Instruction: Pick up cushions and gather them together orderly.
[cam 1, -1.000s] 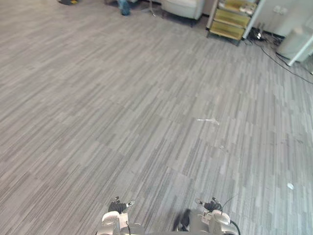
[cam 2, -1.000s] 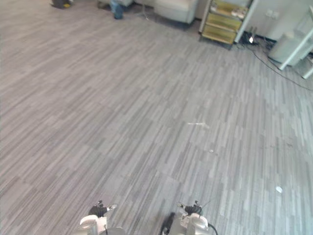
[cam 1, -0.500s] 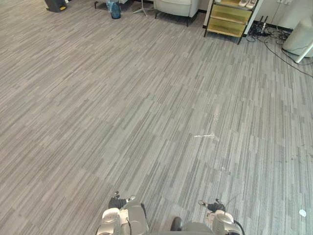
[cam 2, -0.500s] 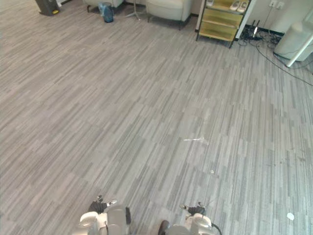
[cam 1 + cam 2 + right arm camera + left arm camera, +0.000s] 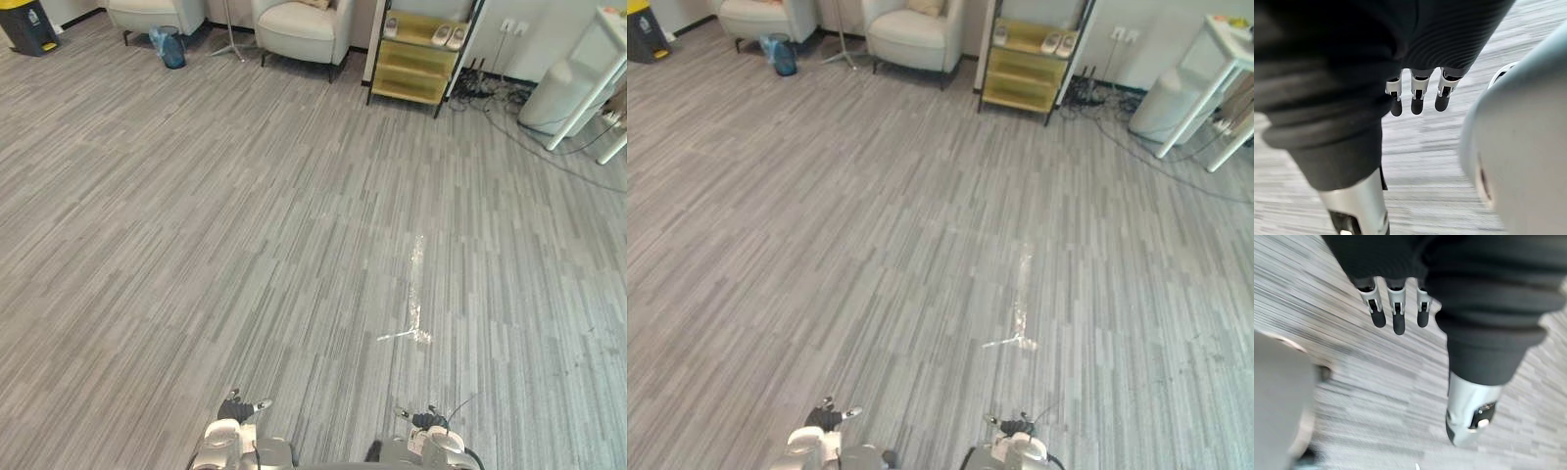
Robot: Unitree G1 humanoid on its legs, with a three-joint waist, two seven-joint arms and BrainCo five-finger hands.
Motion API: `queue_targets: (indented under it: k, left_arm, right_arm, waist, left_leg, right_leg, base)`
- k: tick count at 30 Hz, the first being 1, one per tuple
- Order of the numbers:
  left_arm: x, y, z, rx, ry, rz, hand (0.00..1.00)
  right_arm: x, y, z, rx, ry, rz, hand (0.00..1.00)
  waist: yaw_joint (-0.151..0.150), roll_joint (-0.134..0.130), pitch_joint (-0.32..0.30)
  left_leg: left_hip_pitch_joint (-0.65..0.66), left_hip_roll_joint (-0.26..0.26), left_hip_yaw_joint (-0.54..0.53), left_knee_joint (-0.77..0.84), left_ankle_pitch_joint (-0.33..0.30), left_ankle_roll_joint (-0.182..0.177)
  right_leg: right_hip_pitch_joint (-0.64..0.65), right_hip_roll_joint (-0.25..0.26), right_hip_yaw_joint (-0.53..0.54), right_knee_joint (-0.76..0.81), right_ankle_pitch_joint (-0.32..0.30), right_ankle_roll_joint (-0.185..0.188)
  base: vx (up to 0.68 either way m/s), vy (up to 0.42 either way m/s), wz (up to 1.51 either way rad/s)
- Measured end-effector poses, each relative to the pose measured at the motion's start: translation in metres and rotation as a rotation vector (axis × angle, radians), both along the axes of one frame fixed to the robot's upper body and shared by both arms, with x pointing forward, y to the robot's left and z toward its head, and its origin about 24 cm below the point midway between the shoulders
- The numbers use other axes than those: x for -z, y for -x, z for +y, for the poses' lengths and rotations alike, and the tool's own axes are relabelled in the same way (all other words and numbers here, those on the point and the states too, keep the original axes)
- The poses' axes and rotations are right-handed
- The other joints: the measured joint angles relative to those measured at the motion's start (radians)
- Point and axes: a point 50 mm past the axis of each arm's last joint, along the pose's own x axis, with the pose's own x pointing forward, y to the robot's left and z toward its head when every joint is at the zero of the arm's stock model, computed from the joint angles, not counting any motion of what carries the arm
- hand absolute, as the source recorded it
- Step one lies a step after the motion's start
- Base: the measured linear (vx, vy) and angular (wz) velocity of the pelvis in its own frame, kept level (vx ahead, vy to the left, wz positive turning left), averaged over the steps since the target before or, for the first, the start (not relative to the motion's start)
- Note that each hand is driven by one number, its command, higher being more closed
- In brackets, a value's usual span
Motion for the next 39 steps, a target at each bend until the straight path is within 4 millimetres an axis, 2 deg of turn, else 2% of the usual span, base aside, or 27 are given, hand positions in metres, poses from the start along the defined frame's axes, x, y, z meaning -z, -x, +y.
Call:
queue_targets:
  k: [1,3,4,5,7,8,9,11,12,14,15,16,18,19,20,21,22,24,26,27,28,30,32,34,36,37,39]
  left_arm:
    - [0.000,0.000,0.001,0.005,-0.003,0.001,0.00]
    - [0.004,0.011,0.006,0.009,-0.021,0.034,0.00]
    - [0.004,0.013,0.008,0.008,-0.026,0.038,0.00]
    - [0.006,0.016,0.007,0.009,-0.028,0.052,0.00]
    - [0.007,0.019,0.005,-0.006,-0.019,0.058,0.00]
    - [0.007,0.020,0.004,-0.043,-0.004,0.054,0.00]
    - [0.006,0.020,-0.003,-0.093,0.032,0.033,0.00]
    - [0.002,0.016,-0.001,-0.114,0.036,-0.002,0.00]
    - [0.001,0.012,0.001,-0.105,0.029,-0.015,0.00]
    - [-0.004,0.005,0.003,-0.077,0.012,-0.048,0.00]
    - [-0.005,0.004,0.002,-0.077,0.013,-0.057,0.00]
    - [-0.007,-0.001,0.001,-0.080,0.019,-0.077,0.00]
    - [-0.006,0.001,0.000,-0.084,0.021,-0.074,0.00]
    - [-0.006,0.001,0.000,-0.089,0.024,-0.071,0.00]
    - [-0.005,0.003,0.002,-0.094,0.023,-0.062,0.00]
    - [-0.005,0.002,0.005,-0.093,0.016,-0.063,0.00]
    - [-0.005,0.001,0.006,-0.091,0.014,-0.064,0.00]
    - [-0.004,0.003,0.006,-0.088,0.013,-0.052,0.00]
    - [-0.002,0.004,0.007,-0.049,-0.003,-0.022,0.00]
    - [0.001,0.009,0.009,-0.023,-0.015,0.015,0.00]
    - [0.003,0.011,0.008,-0.016,-0.018,0.028,0.00]
    - [0.003,0.011,0.007,-0.014,-0.017,0.029,0.00]
    - [0.003,0.012,0.006,-0.014,-0.016,0.032,0.00]
    - [0.003,0.012,0.006,0.002,-0.023,0.033,0.00]
    - [0.005,0.016,0.008,0.004,-0.027,0.044,0.00]
    - [0.005,0.014,0.005,0.002,-0.022,0.044,0.00]
    - [0.005,0.013,-0.007,0.009,0.006,0.034,0.00]
  right_arm:
    - [0.000,0.000,-0.001,0.000,0.002,0.000,0.00]
    - [0.003,0.007,0.000,0.009,-0.006,0.020,0.00]
    - [0.003,0.008,-0.002,0.009,-0.002,0.020,0.00]
    - [0.001,0.007,-0.008,0.007,0.020,0.008,0.00]
    - [0.000,0.007,-0.010,-0.008,0.030,0.005,0.00]
    - [-0.001,0.005,-0.011,-0.017,0.039,-0.005,0.00]
    - [-0.005,0.003,-0.017,-0.026,0.071,-0.023,0.00]
    - [-0.004,0.003,-0.014,-0.038,0.075,-0.018,0.00]
    - [-0.005,0.000,-0.010,-0.043,0.068,-0.024,0.00]
    - [-0.002,0.001,0.000,-0.079,0.053,-0.004,0.00]
    - [-0.002,0.000,0.002,-0.080,0.049,-0.005,0.00]
    - [-0.003,-0.005,0.004,-0.085,0.045,-0.013,0.00]
    - [-0.002,-0.003,0.004,-0.087,0.046,-0.004,0.00]
    - [0.000,-0.001,0.004,-0.090,0.043,0.009,0.00]
    - [0.001,0.000,0.014,-0.114,0.028,0.013,0.00]
    - [0.002,0.003,0.017,-0.117,0.020,0.020,0.00]
    - [0.004,0.009,0.018,-0.129,0.023,0.034,0.00]
    - [0.005,0.014,0.016,-0.141,0.036,0.050,0.00]
    - [0.003,0.011,0.013,-0.160,0.058,0.037,0.00]
    - [0.001,0.008,0.010,-0.161,0.073,0.017,0.00]
    - [0.000,0.007,0.008,-0.164,0.081,0.011,0.00]
    - [-0.003,0.004,0.004,-0.166,0.096,-0.004,0.00]
    - [-0.004,0.001,0.003,-0.167,0.101,-0.013,0.00]
    - [-0.005,-0.003,0.005,-0.166,0.097,-0.025,0.00]
    - [-0.005,-0.003,0.007,-0.171,0.090,-0.020,0.00]
    - [-0.007,-0.007,0.004,-0.176,0.103,-0.029,0.00]
    - [-0.009,-0.012,-0.003,-0.194,0.131,-0.025,0.00]
  waist:
    - [-0.006,-0.001,0.000]
    - [-0.021,-0.031,0.000]
    - [-0.028,-0.036,-0.003]
    - [-0.038,-0.007,-0.014]
    - [-0.026,0.024,-0.033]
    - [-0.027,0.049,-0.031]
    - [-0.012,0.096,-0.007]
    - [-0.005,0.101,0.011]
    - [0.000,0.083,0.020]
    - [0.013,0.045,0.016]
    - [0.022,0.045,0.013]
    - [0.042,0.045,0.016]
    - [0.052,0.054,0.010]
    - [0.061,0.054,0.009]
    - [0.072,0.037,-0.003]
    - [0.064,0.017,-0.007]
    - [0.055,0.001,-0.010]
    - [0.060,-0.002,-0.011]
    - [0.041,-0.021,-0.006]
    - [0.018,-0.023,-0.007]
    - [0.008,-0.018,-0.006]
    - [0.003,-0.006,0.001]
    - [-0.002,-0.002,0.002]
    - [-0.024,-0.005,0.002]
    - [-0.026,-0.029,0.002]
    - [-0.029,-0.006,0.010]
    - [-0.019,0.043,0.003]
  left_leg:
    - [0.010,0.003,0.000,-0.010,-0.007,-0.011]
    - [0.086,-0.010,-0.005,-0.033,-0.051,-0.070]
    - [0.108,-0.005,-0.016,-0.028,-0.070,-0.078]
    - [0.131,0.027,-0.042,-0.004,-0.092,-0.092]
    - [0.046,0.084,-0.072,0.215,-0.091,-0.091]
    - [-0.054,0.123,-0.102,0.437,-0.065,-0.084]
    - [-0.227,0.212,-0.143,0.824,0.055,-0.059]
    - [-0.330,0.240,-0.136,0.994,0.024,-0.084]
    - [-0.364,0.228,-0.133,1.003,0.010,-0.083]
    - [-0.470,0.170,-0.060,0.844,-0.031,-0.074]
    - [-0.488,0.155,-0.043,0.764,-0.038,-0.073]
    - [-0.515,0.076,-0.033,0.420,-0.001,-0.079]
    - [-0.497,0.036,-0.041,0.147,0.102,-0.087]
    - [-0.488,0.029,-0.047,0.101,0.183,-0.085]
    - [-0.469,-0.004,-0.043,0.106,0.265,-0.032]
    - [-0.473,-0.023,-0.040,0.121,0.234,-0.020]
    - [-0.477,-0.041,-0.042,0.175,0.184,0.011]
    - [-0.435,-0.043,-0.024,0.213,0.120,0.015]
    - [-0.323,-0.080,-0.029,0.186,0.052,0.019]
    - [-0.244,-0.093,-0.029,0.168,0.024,0.020]
    - [-0.206,-0.094,-0.030,0.153,0.018,0.017]
    - [-0.059,-0.079,-0.032,0.059,0.017,0.015]
    - [-0.010,-0.056,-0.037,0.025,0.003,-0.009]
    - [0.021,-0.042,-0.060,0.000,-0.014,-0.037]
    - [0.066,-0.057,-0.088,-0.008,-0.045,-0.078]
    - [0.099,-0.040,-0.115,-0.004,-0.069,-0.083]
    - [0.064,0.014,-0.146,0.075,-0.069,-0.084]
  right_leg:
    - [-0.016,0.010,0.008,-0.058,0.034,0.000]
    - [-0.052,0.036,0.086,-0.267,0.198,-0.010]
    - [-0.050,0.040,0.111,-0.235,0.267,-0.028]
    - [-0.070,0.064,0.116,-0.132,0.264,-0.065]
    - [-0.067,0.093,0.097,-0.079,0.177,-0.077]
    - [-0.042,0.114,0.082,-0.082,0.147,-0.085]
    - [0.042,0.184,0.083,-0.113,0.102,-0.124]
    - [0.142,0.210,0.083,-0.140,0.061,-0.141]
    - [0.182,0.211,0.085,-0.159,0.050,-0.142]
    - [0.291,0.210,0.107,-0.257,0.047,-0.116]
    - [0.309,0.211,0.119,-0.276,0.045,-0.113]
    - [0.372,0.204,0.161,-0.330,0.038,-0.100]
    - [0.407,0.203,0.190,-0.366,0.023,-0.078]
    - [0.421,0.203,0.206,-0.380,0.015,-0.067]
    - [0.463,0.179,0.231,-0.398,-0.013,-0.037]
    - [0.467,0.156,0.225,-0.397,-0.021,-0.027]
    - [0.461,0.130,0.219,-0.340,-0.030,-0.011]
    - [0.383,0.098,0.235,-0.086,-0.051,0.022]
    - [0.199,0.017,0.248,0.398,-0.004,0.067]
    - [0.127,-0.022,0.236,0.564,-0.014,0.051]
    - [0.101,-0.035,0.216,0.591,-0.022,0.037]
    - [0.028,-0.053,0.093,0.476,-0.064,-0.009]
    - [-0.023,-0.020,0.043,0.260,-0.053,-0.011]
    - [-0.061,0.036,0.072,-0.003,0.039,-0.008]
    - [-0.050,0.073,0.148,-0.223,0.233,-0.011]
    - [-0.046,0.091,0.164,-0.174,0.291,-0.082]
    - [-0.043,0.115,0.137,-0.131,0.204,-0.087]
  base:
    - [0.45,-0.172,0.22]
    - [0.53,-0.253,0.19]
    - [0.53,-0.266,0.26]
    - [0.55,-0.271,0.22]
    - [0.48,-0.268,0.06]
    - [0.52,-0.282,-0.05]
    - [0.53,-0.243,-0.11]
    - [0.54,-0.156,-0.13]
    - [0.53,-0.141,0.00]
    - [0.54,-0.165,-0.17]
    - [0.73,-0.060,-0.64]
    - [0.45,0.020,-0.61]
    - [0.48,0.078,-0.57]
    - [0.67,0.174,-0.61]
    - [0.60,0.142,-0.34]
    - [0.75,0.150,-0.06]
    - [0.61,0.115,0.12]
    - [0.57,0.152,-0.08]
    - [0.58,0.165,0.01]
    - [0.52,0.101,0.19]
    - [0.52,0.064,0.22]
    - [0.52,0.024,0.11]
    - [0.55,-0.057,0.18]
    - [0.55,-0.133,0.34]
    - [0.48,-0.192,0.41]
    - [0.61,-0.255,0.41]
    - [0.53,-0.249,0.50]
